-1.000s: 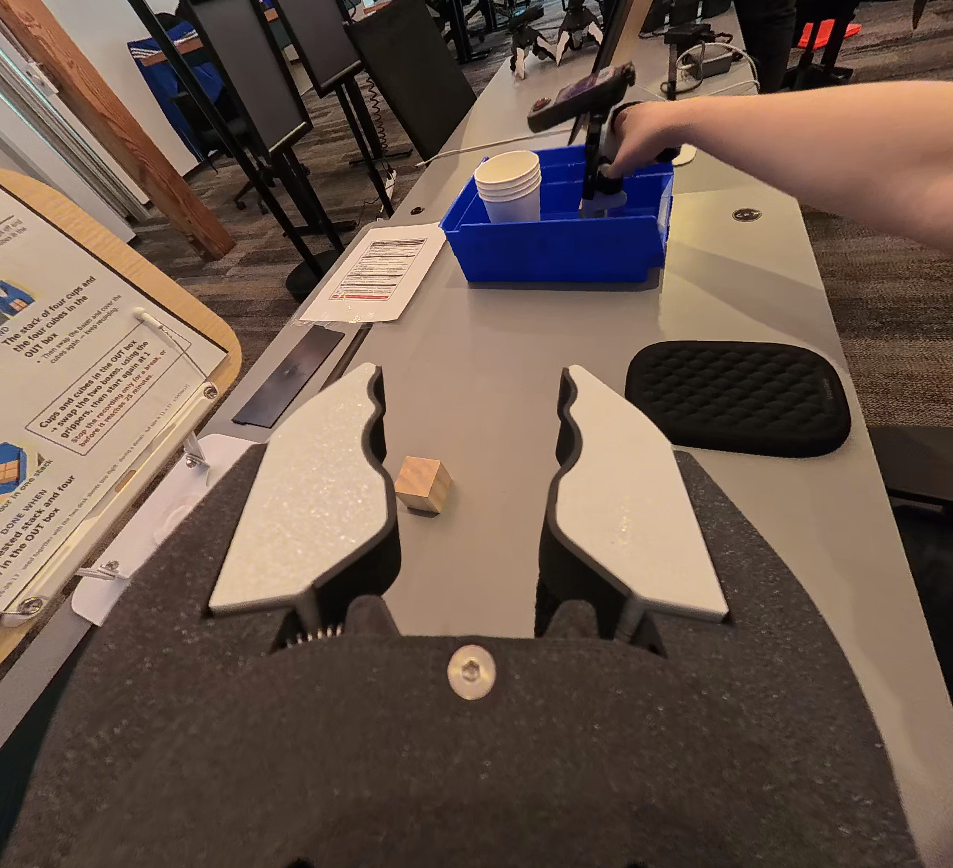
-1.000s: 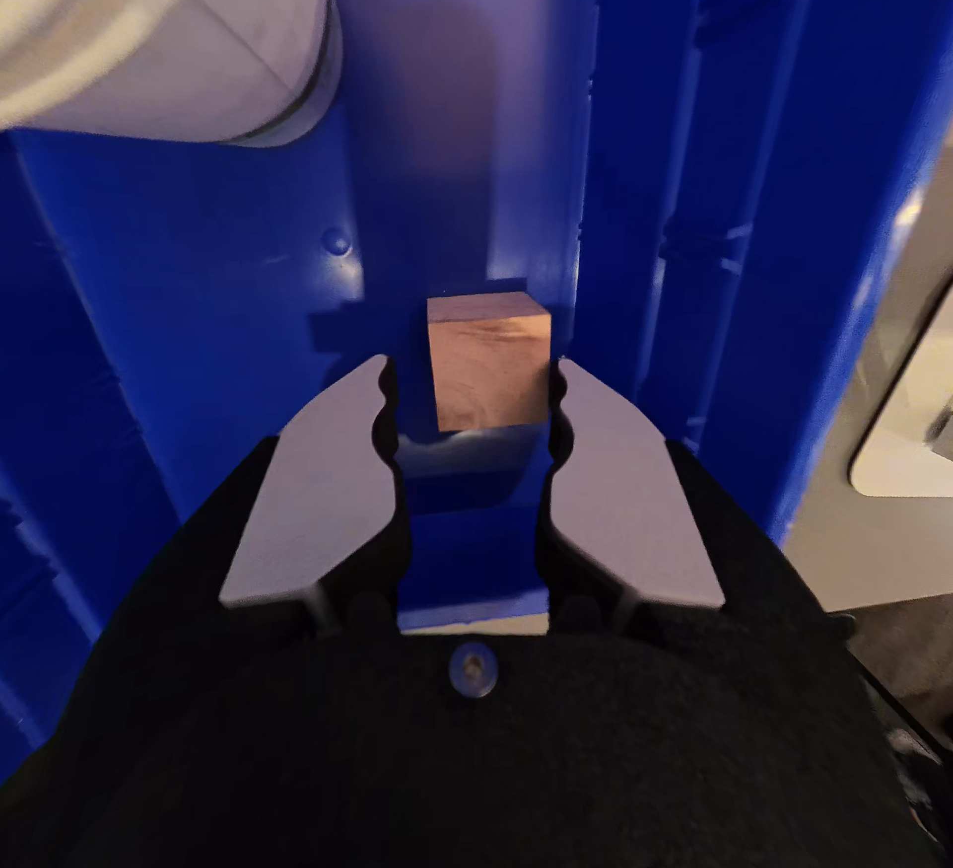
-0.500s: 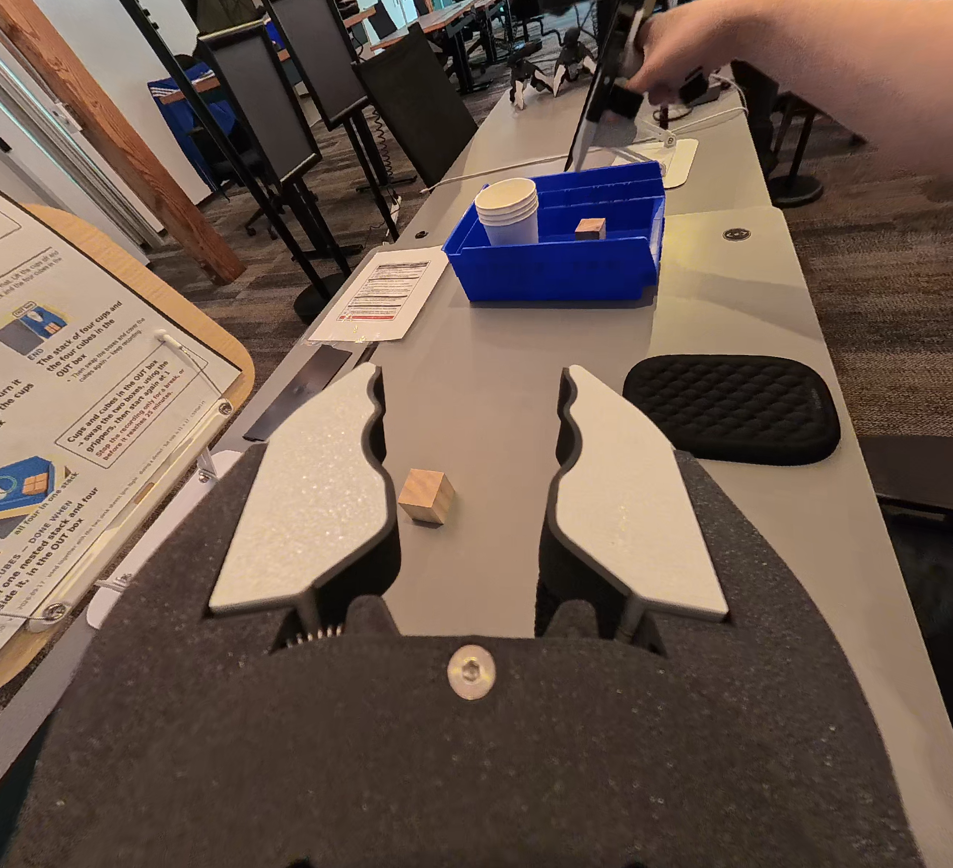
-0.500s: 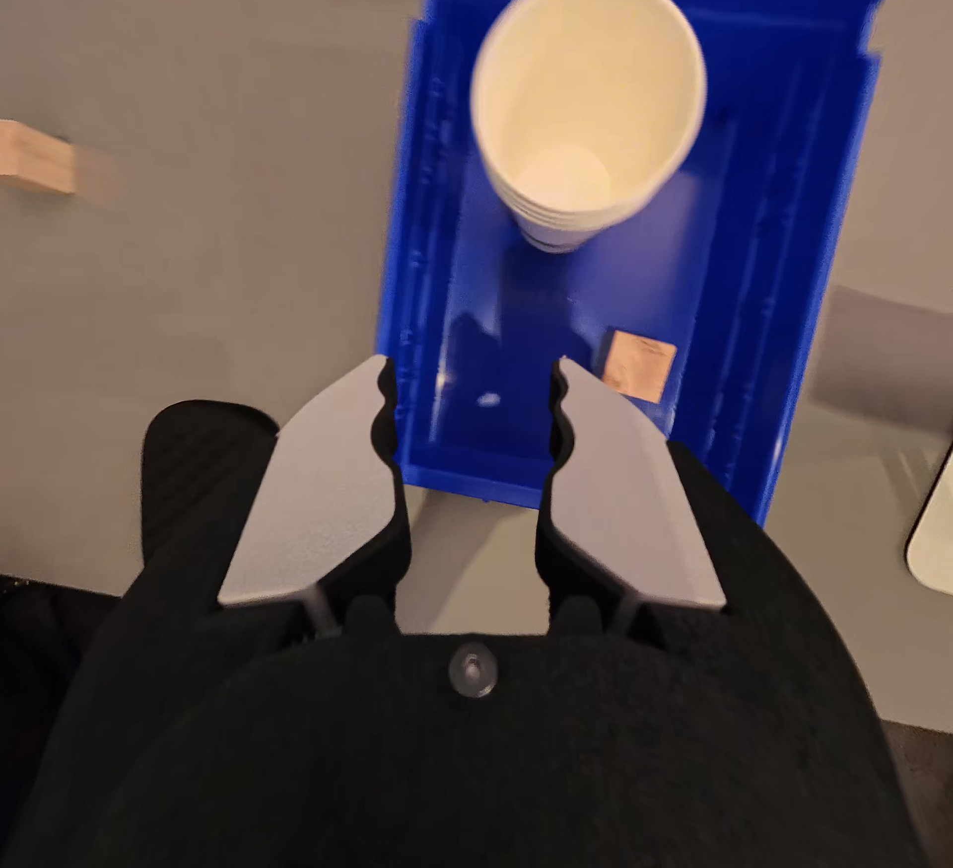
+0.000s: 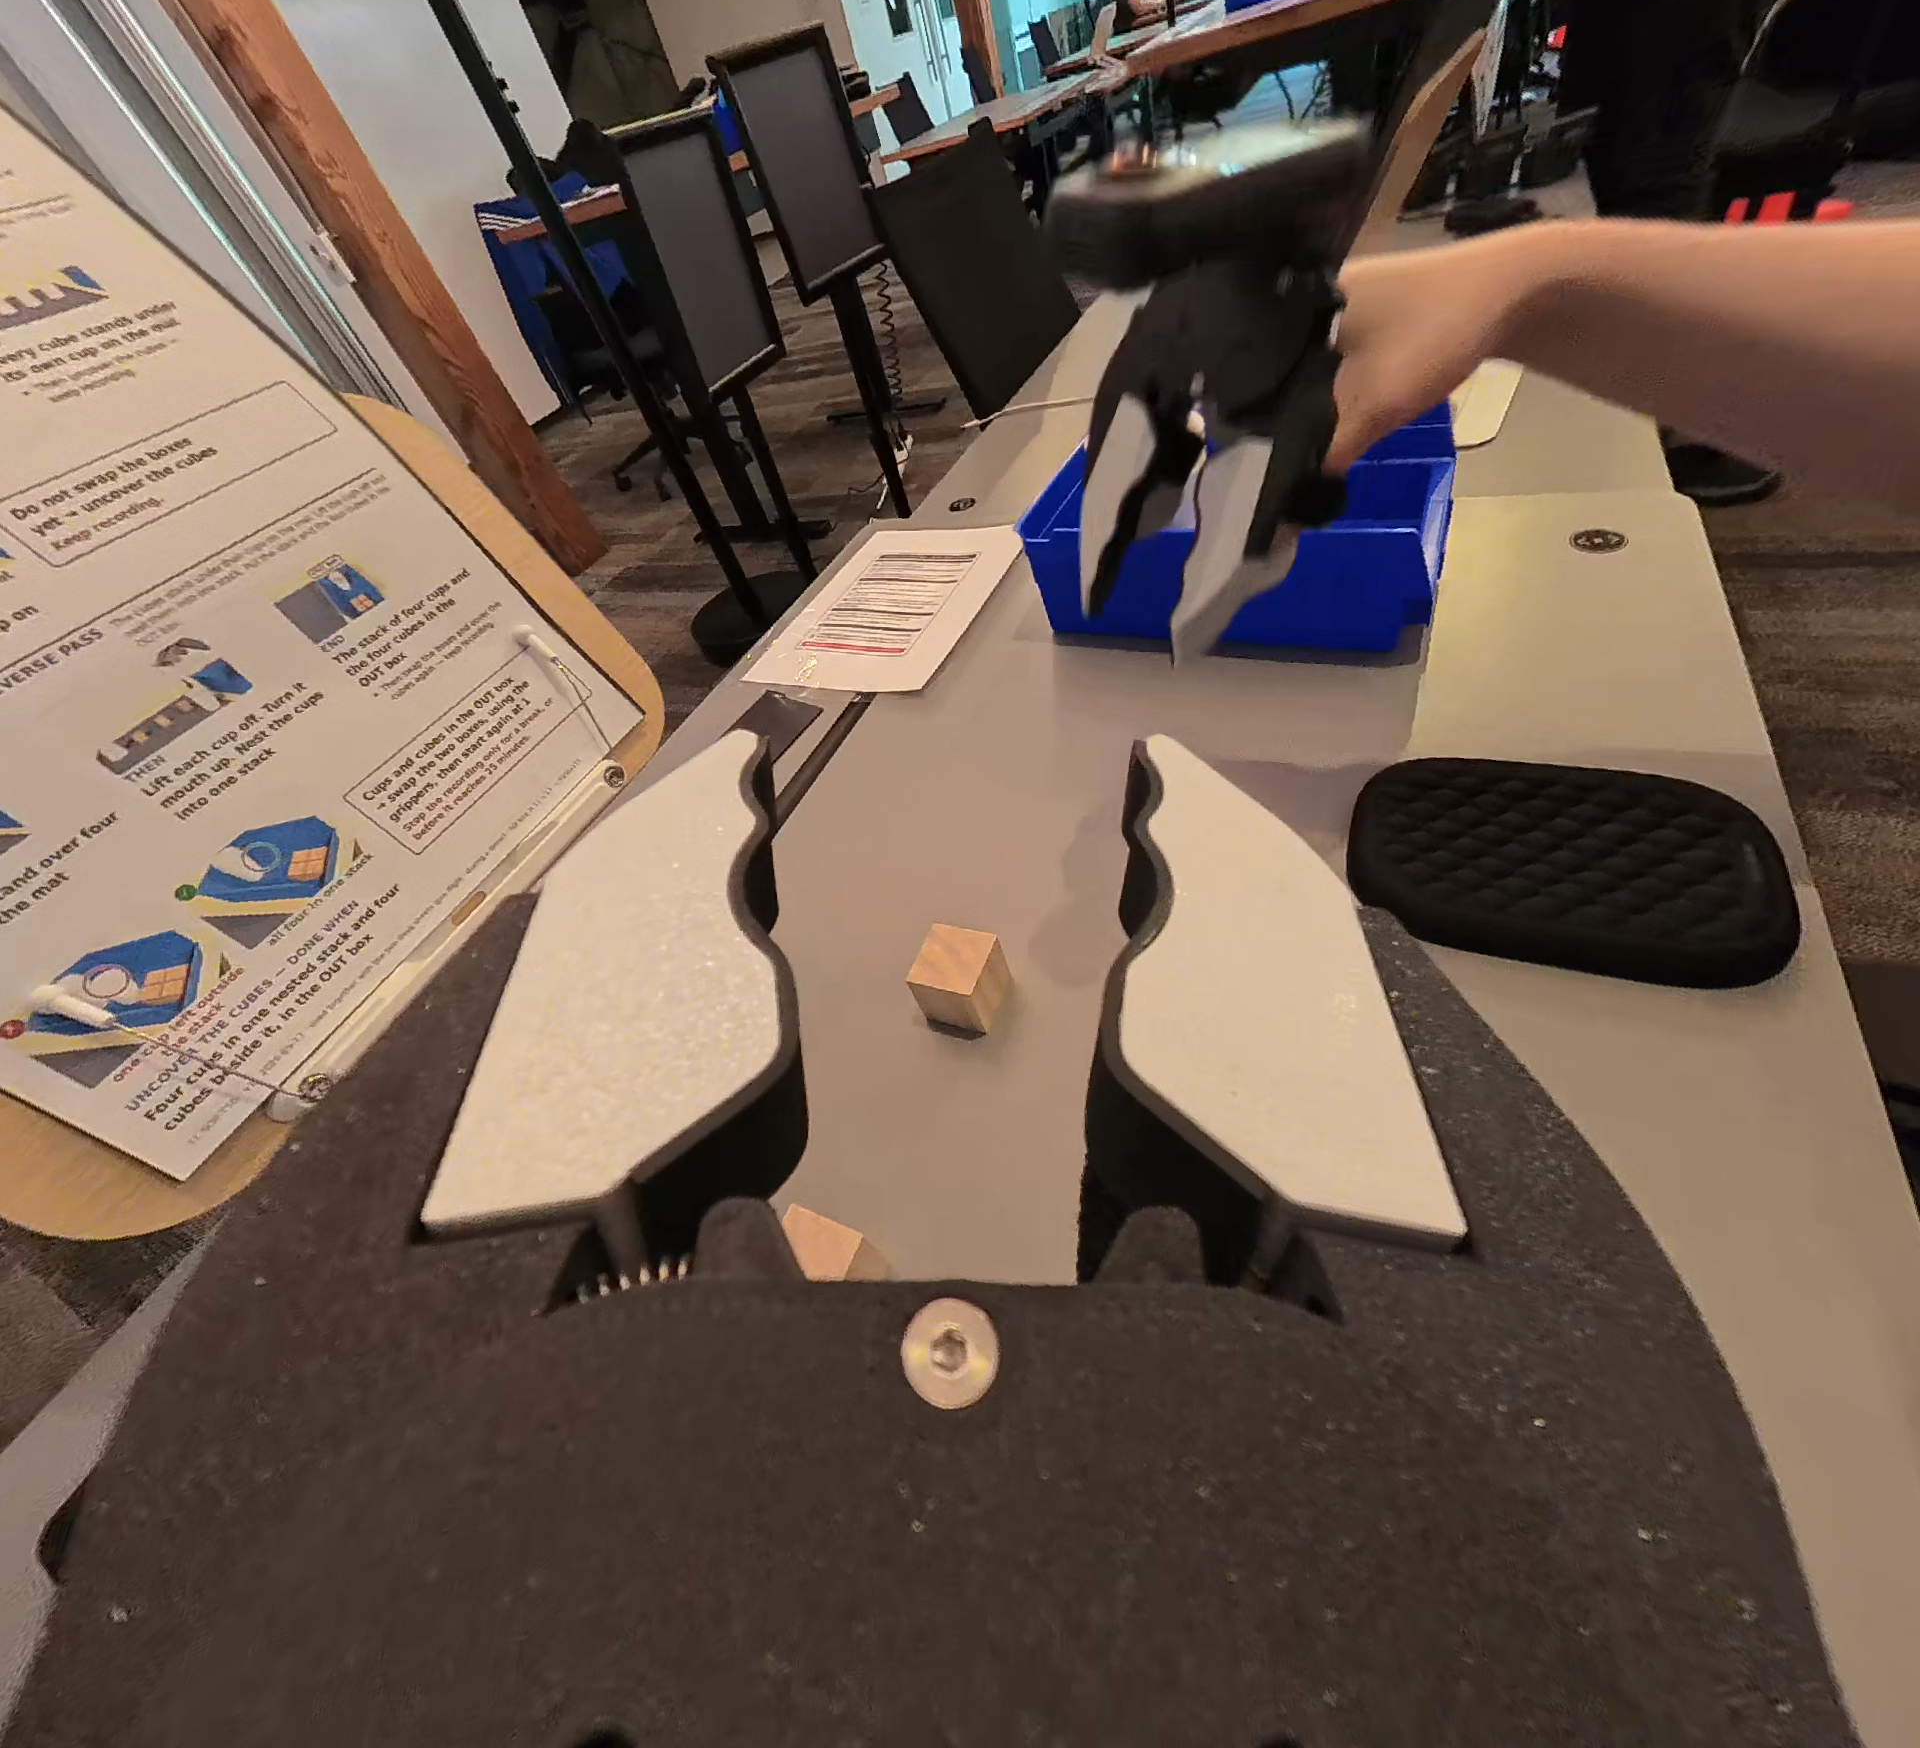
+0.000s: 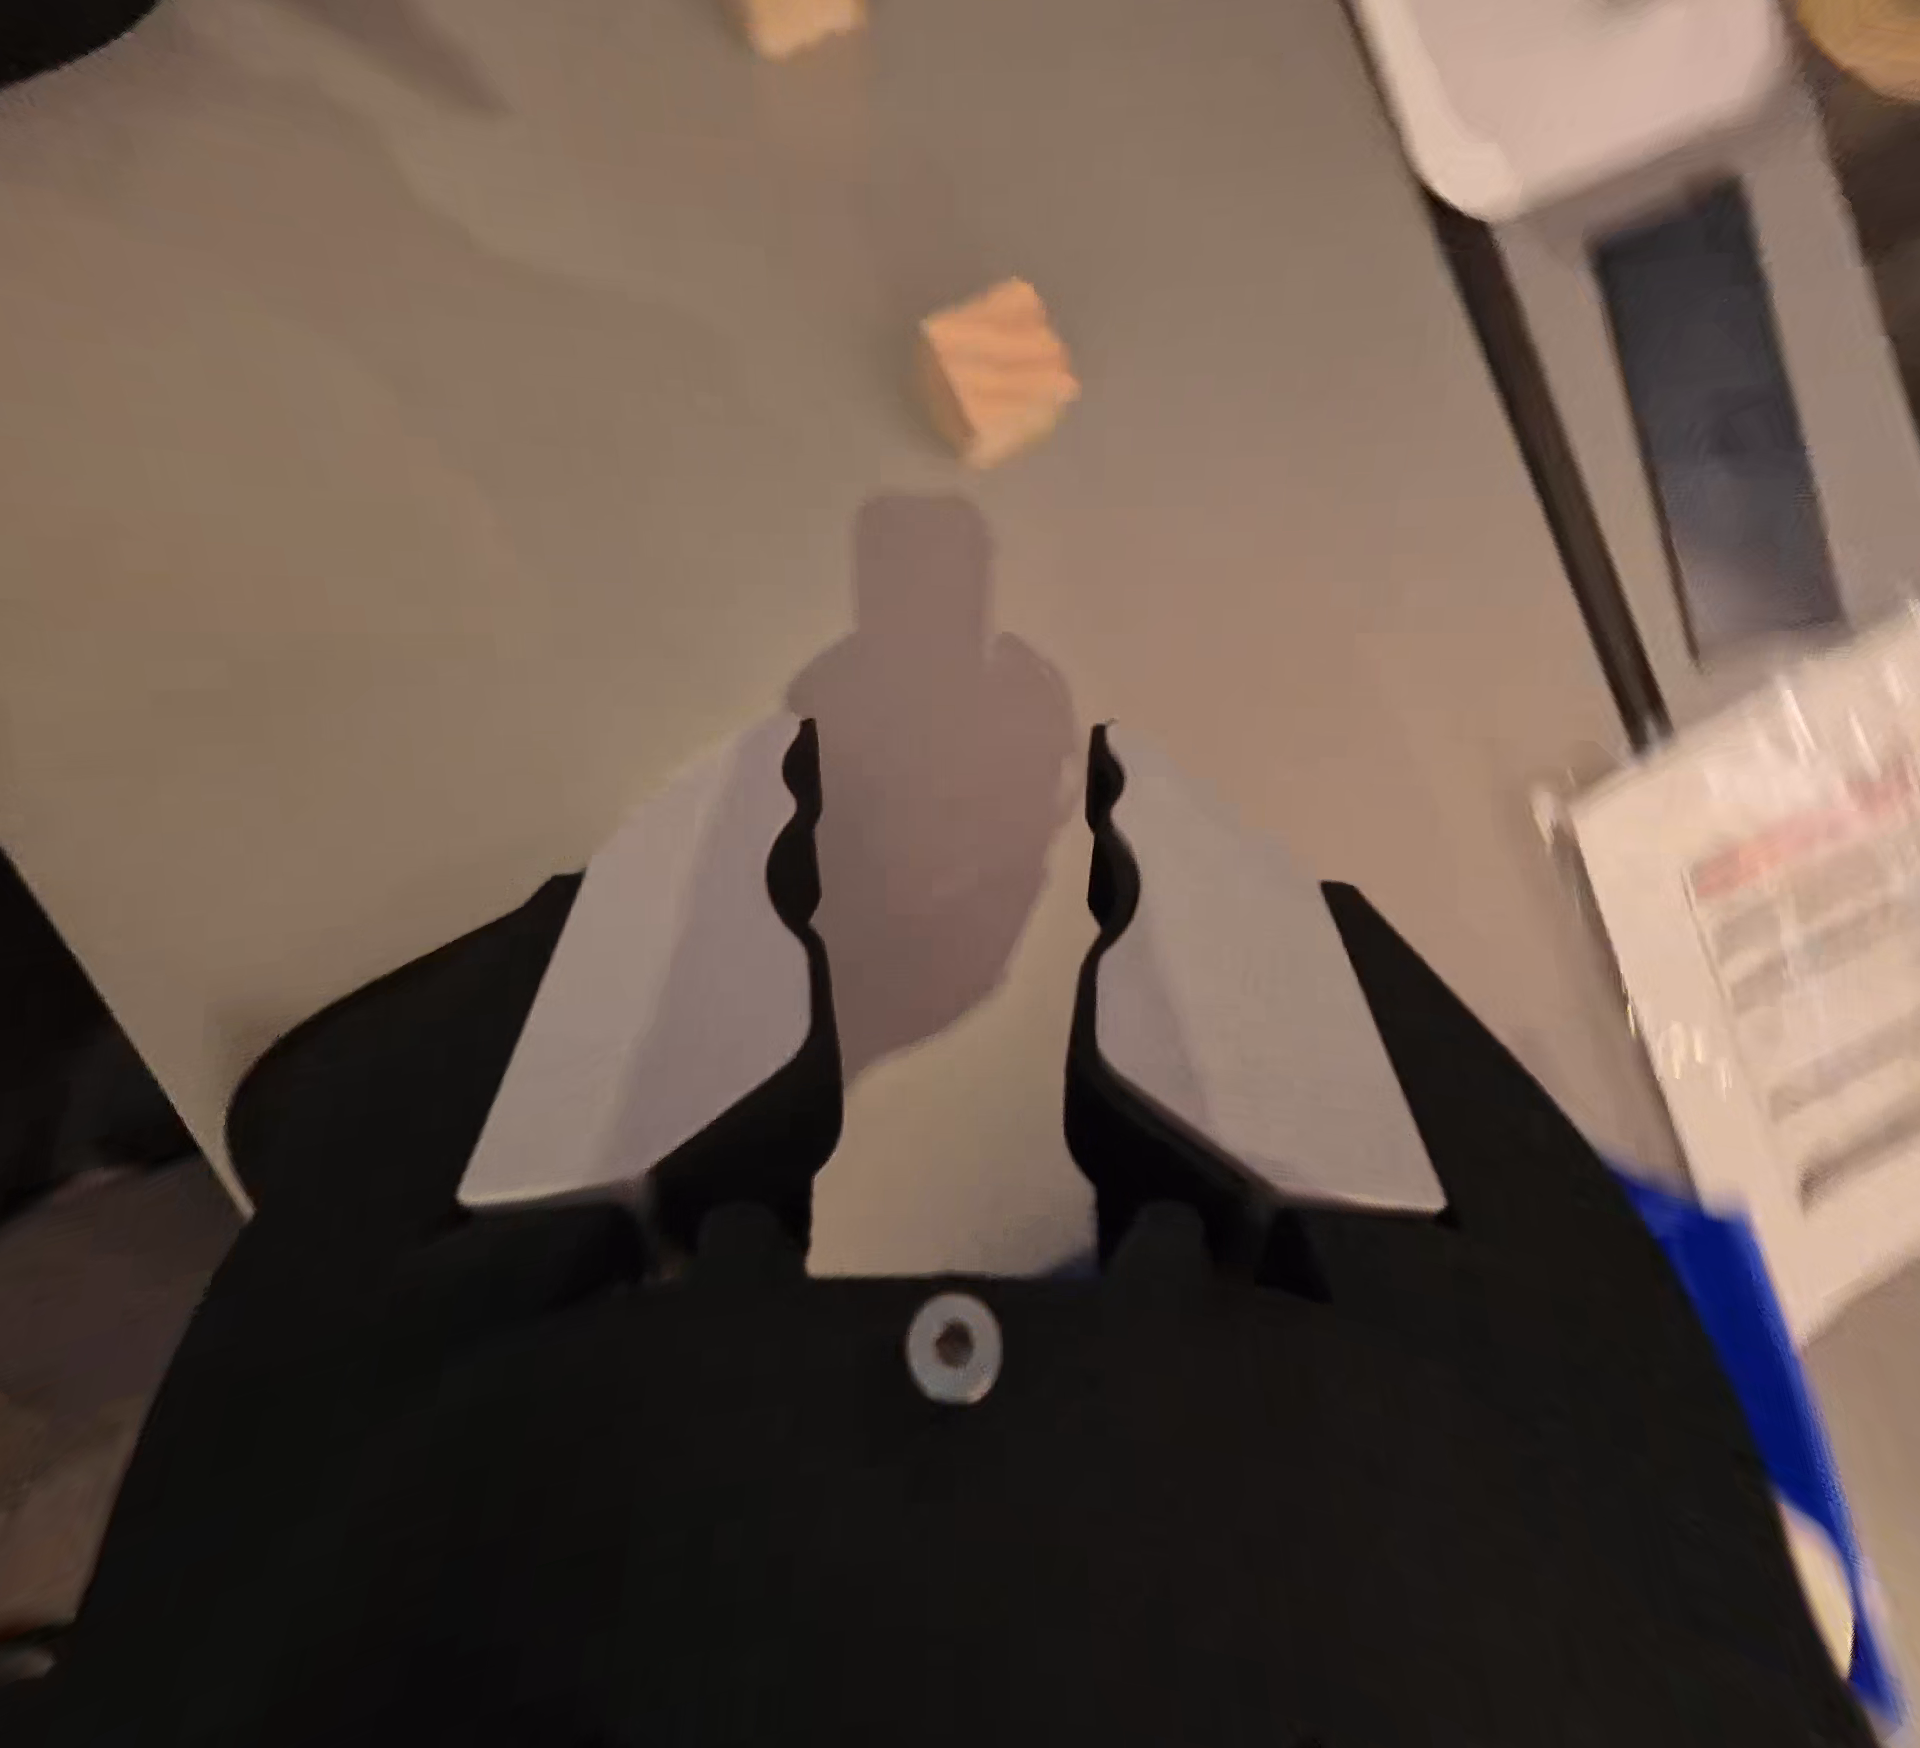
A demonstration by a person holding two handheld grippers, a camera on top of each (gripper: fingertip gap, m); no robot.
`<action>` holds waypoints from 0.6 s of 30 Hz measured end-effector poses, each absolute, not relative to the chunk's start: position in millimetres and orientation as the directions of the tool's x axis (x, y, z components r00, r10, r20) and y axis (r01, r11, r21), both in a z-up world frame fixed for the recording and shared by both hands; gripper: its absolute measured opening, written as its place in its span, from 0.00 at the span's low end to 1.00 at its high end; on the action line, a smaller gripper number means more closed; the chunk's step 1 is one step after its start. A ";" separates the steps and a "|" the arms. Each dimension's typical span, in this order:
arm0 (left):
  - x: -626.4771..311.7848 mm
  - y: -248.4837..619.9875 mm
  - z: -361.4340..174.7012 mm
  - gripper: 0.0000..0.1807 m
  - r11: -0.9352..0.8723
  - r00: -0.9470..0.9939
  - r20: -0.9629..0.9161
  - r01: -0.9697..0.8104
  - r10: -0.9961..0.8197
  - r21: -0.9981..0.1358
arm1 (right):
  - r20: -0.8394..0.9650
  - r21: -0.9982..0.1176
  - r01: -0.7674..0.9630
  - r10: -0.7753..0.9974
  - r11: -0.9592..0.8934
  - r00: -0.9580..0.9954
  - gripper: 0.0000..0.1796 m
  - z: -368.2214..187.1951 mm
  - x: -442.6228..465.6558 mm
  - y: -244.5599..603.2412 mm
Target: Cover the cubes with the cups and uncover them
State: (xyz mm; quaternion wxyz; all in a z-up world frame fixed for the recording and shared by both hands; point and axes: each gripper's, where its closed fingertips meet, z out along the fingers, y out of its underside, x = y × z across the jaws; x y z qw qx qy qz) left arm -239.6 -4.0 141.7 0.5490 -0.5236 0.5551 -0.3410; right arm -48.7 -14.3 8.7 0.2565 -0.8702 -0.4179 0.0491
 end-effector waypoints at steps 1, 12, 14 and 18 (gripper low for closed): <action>-241.2 -3.1 142.2 0.35 0.219 0.152 -0.253 -0.206 -0.956 -0.954 | 0.122 -0.478 0.750 0.812 -0.457 0.571 0.27 -1.6 -68.5 -11.4; -269.3 8.8 158.4 0.34 0.194 0.182 -0.216 -0.131 -0.959 -0.972 | 0.200 -0.346 0.913 0.933 -0.218 0.299 0.28 -94.6 -135.7 66.8; -269.9 8.9 159.5 0.34 0.188 0.180 -0.209 -0.123 -0.961 -0.974 | 0.216 -0.342 0.916 0.931 -0.210 0.294 0.28 -101.2 -135.9 77.7; -266.4 8.0 156.0 0.34 0.187 0.168 -0.209 -0.139 -0.963 -0.972 | 0.193 -0.315 0.922 0.936 -0.226 0.295 0.31 -113.2 -132.7 86.6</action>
